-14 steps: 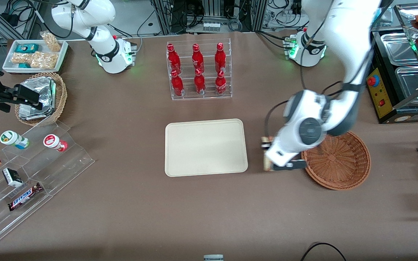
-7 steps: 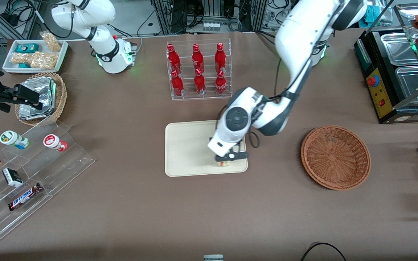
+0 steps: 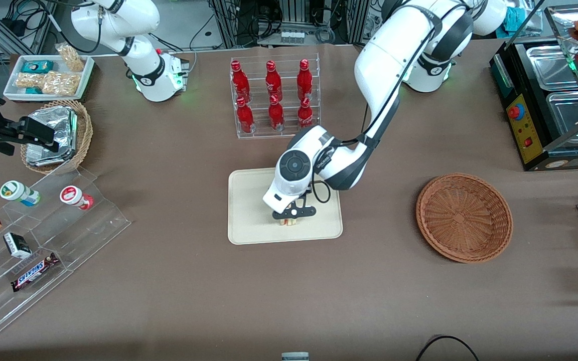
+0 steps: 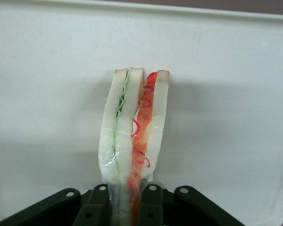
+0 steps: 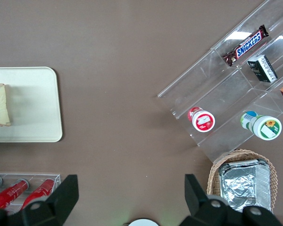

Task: Place sandwich from basket to tray
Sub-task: 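Lower the sandwich onto the tray and open the left gripper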

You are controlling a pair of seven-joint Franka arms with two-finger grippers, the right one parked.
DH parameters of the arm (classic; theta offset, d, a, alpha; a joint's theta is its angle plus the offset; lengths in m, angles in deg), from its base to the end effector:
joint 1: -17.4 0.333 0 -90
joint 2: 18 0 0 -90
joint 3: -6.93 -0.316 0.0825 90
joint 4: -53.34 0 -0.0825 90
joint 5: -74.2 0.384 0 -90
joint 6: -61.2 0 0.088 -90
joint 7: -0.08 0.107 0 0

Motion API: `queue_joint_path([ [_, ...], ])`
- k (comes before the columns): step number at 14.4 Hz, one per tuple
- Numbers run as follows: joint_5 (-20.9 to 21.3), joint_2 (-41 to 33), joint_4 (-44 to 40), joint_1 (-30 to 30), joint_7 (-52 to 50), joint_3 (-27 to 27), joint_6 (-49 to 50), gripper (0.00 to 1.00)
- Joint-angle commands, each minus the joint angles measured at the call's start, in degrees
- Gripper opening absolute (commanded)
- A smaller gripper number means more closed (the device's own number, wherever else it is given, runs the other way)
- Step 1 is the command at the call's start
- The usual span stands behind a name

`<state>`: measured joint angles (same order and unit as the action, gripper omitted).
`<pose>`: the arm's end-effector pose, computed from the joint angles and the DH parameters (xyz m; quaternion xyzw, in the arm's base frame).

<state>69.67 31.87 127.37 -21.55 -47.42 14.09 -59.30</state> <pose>0.5271 -0.5218 0.2197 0.9948 0.0537 -0.0780 0.0363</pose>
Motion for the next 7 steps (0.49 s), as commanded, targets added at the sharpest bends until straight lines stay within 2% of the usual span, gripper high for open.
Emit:
queue_joint_path([
  [1, -0.82, 1.02, -1.96, -0.69, -1.71, -0.57, -0.95, 0.86],
  [2, -0.56, 0.93, -1.78, -0.60, -2.16, -0.65, -0.96, 1.00],
  [4, 0.14, -0.82, -1.61, -1.13, -2.51, -0.74, -0.35, 1.00],
  [7, 0.14, -7.39, 1.03, -1.04, -2.51, -1.01, 3.50, 1.00],
])
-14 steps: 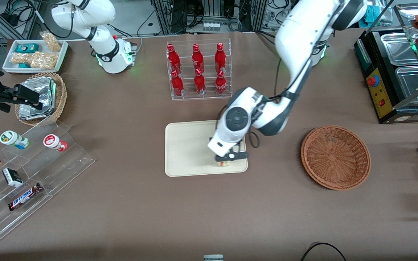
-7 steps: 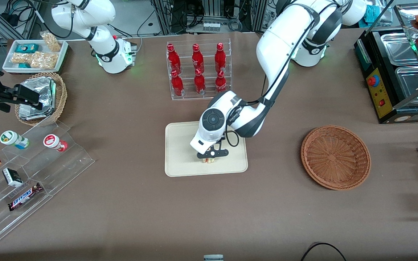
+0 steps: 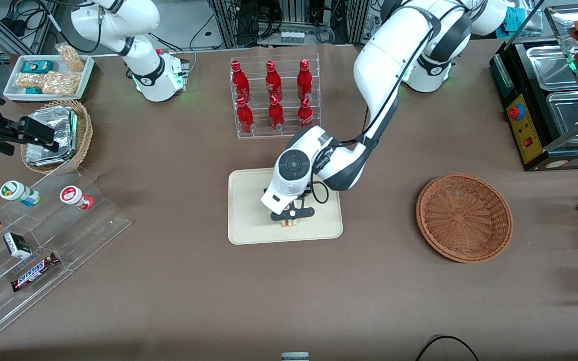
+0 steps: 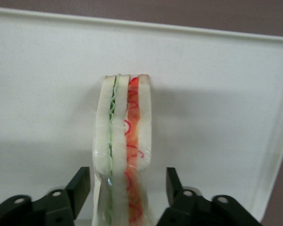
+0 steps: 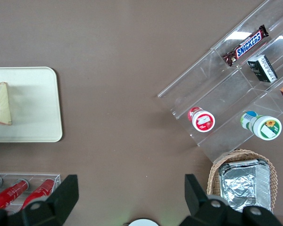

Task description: Place sandwich from basket to tray

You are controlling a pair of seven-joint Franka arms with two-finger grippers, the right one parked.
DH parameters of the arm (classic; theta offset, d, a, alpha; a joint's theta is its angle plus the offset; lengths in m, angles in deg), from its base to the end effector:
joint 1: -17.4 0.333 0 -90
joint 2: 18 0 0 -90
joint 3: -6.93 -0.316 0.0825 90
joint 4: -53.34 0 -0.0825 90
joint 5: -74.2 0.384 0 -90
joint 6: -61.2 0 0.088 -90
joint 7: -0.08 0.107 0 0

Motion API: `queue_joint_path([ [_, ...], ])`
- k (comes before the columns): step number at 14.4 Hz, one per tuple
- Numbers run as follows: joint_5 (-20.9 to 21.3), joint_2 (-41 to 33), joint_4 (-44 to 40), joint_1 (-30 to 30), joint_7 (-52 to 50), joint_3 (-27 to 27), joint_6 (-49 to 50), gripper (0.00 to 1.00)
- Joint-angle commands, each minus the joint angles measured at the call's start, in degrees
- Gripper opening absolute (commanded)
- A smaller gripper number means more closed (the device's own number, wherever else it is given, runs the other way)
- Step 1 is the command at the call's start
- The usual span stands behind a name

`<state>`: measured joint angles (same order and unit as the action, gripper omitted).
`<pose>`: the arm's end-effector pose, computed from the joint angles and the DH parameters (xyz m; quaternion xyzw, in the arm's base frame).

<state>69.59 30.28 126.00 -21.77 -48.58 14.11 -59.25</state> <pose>0.5319 -0.5290 0.2511 0.9948 0.0612 -0.0610 0.0538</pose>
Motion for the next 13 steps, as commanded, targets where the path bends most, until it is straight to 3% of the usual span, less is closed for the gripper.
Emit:
queue_joint_path([
  [1, 0.30, -8.70, 2.66, -0.82, -1.35, -1.29, 6.77, 1.00],
  [6, 0.21, -16.28, 2.66, -0.82, -4.85, -8.74, 22.17, 1.00],
  [13, 0.30, -23.13, 11.44, 1.01, 2.77, -16.23, 22.71, 1.00],
])
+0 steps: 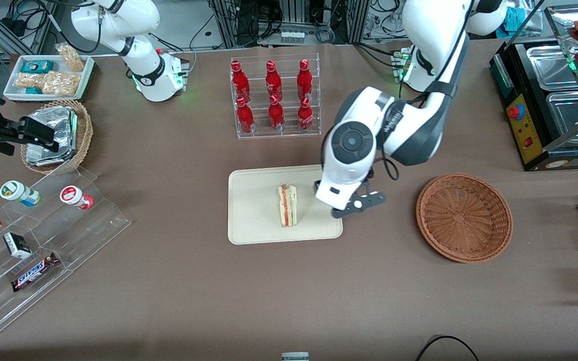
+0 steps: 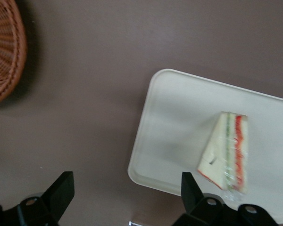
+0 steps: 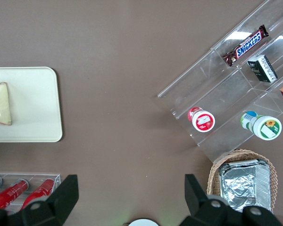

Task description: Place sandwich from basket to tray

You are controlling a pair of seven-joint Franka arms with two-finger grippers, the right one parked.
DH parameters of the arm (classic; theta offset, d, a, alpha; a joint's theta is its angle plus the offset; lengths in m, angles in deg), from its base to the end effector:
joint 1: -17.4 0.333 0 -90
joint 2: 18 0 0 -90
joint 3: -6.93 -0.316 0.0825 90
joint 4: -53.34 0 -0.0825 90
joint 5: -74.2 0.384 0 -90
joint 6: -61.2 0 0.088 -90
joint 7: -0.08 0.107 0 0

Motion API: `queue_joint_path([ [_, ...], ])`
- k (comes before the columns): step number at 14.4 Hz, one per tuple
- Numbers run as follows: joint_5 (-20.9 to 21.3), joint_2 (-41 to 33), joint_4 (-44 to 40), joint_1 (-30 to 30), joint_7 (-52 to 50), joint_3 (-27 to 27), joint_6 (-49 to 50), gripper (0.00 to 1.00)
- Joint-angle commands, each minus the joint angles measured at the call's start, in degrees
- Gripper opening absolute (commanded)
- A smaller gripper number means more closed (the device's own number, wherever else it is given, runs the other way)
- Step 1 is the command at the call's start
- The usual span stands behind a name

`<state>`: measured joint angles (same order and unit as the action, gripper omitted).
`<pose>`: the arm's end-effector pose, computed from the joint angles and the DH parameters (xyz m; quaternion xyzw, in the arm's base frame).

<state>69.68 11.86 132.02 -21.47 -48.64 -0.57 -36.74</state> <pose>0.5729 -0.3772 0.4029 -0.9840 -0.1535 0.0724 0.0540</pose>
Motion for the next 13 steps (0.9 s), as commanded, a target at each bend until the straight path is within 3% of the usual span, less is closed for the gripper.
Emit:
queue_joint_path([
  [1, 0.22, -6.46, 7.44, 2.64, 5.45, -1.55, 0.29, 1.00],
  [6, 0.22, -19.27, 18.95, 11.85, 20.82, -0.68, 0.82, 1.00],
  [9, 0.31, -22.99, 19.68, 24.68, 27.61, 9.49, 2.58, 1.00],
  [13, 4.70, -27.56, 19.24, 35.41, 38.14, 16.27, 7.23, 1.00],
])
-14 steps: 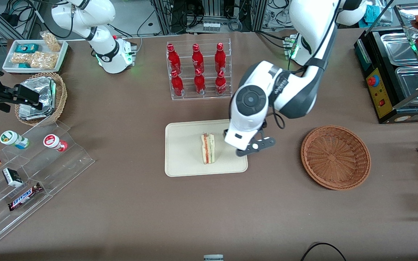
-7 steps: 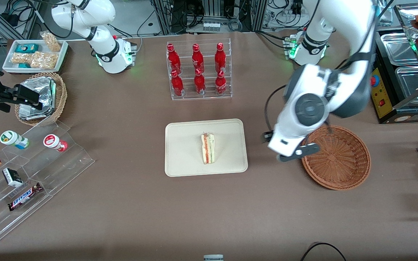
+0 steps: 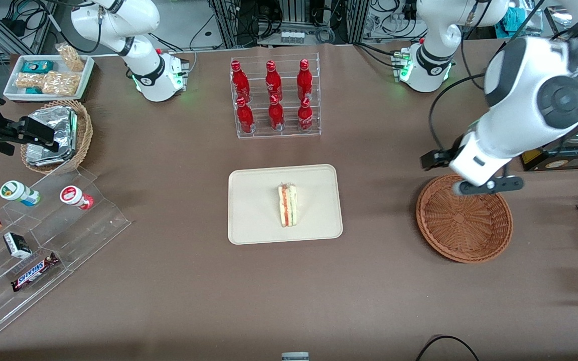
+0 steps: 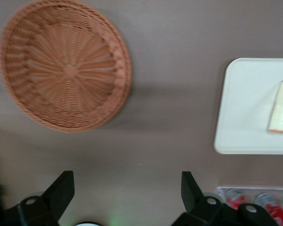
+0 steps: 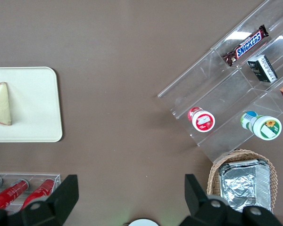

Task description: Place sandwich from basket to tray

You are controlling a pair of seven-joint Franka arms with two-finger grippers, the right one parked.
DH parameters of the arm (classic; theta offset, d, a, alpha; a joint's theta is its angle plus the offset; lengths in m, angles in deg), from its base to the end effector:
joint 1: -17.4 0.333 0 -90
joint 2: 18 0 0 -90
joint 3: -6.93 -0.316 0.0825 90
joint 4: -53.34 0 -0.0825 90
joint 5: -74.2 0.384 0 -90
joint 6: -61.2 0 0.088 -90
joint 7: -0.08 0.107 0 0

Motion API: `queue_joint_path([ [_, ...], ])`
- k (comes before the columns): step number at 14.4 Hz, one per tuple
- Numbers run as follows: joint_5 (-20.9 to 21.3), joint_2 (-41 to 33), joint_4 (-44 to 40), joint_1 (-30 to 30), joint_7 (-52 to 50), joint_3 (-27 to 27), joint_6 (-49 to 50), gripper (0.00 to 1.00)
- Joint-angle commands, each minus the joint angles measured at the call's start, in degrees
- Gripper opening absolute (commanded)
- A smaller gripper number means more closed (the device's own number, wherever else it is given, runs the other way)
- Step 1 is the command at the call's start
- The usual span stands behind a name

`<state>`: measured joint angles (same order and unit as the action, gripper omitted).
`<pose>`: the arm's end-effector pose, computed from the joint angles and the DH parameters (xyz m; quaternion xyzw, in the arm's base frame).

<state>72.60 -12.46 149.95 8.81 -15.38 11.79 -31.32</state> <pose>0.5582 -0.1346 0.5194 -0.9961 -0.0191 0.0856 0.0035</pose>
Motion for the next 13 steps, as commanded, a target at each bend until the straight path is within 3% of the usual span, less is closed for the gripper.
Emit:
queue_joint_path([
  [1, 1.69, -3.86, 0.61, 6.90, 7.78, 4.54, 2.86, 1.00],
  [4, 1.60, -5.44, -2.64, 9.03, 14.91, 3.33, 7.52, 1.00],
  [9, 1.16, -6.32, -6.95, 8.77, 17.48, -3.26, 7.88, 1.00],
  [13, 1.16, -7.03, -7.22, 8.50, 17.04, -4.24, 7.88, 1.00],
])
